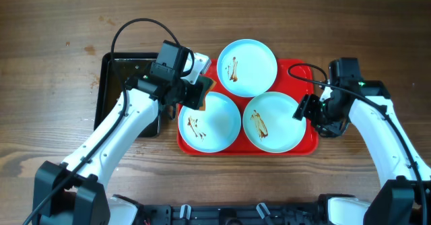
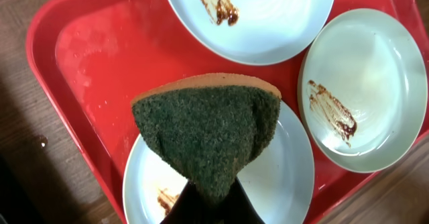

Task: Clean dirty plates on tray and stack at the side
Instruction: 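Grasp the rim of the right white plate with the right gripper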

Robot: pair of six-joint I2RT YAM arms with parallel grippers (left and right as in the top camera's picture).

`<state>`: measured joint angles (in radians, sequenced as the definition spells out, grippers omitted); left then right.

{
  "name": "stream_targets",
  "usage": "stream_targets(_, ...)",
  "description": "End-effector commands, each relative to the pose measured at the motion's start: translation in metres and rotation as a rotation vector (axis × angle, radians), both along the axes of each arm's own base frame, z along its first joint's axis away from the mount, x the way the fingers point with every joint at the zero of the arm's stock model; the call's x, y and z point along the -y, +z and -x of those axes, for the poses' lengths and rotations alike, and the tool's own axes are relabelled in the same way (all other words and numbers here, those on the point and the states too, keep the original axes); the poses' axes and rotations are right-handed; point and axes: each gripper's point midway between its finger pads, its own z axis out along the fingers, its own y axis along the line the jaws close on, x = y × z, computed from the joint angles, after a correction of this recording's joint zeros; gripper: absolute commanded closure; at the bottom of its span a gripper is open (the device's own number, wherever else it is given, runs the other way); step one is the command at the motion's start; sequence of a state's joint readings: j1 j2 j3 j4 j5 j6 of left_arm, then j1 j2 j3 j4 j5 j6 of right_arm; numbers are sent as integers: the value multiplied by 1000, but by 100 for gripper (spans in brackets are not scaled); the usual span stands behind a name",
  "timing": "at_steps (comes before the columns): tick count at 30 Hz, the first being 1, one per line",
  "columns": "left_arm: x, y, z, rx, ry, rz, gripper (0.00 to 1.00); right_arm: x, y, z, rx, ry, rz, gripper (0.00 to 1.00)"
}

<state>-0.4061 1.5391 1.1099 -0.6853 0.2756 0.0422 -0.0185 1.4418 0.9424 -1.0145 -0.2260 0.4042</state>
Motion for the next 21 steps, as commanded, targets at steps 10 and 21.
stream_targets(10,12,8,-2,2,-19,58,96,-28,-51,11,39,89,-169,21)
stream_targets(21,12,9,-2,4,-20,58,96,29,7,5,-97,-74,167,28)
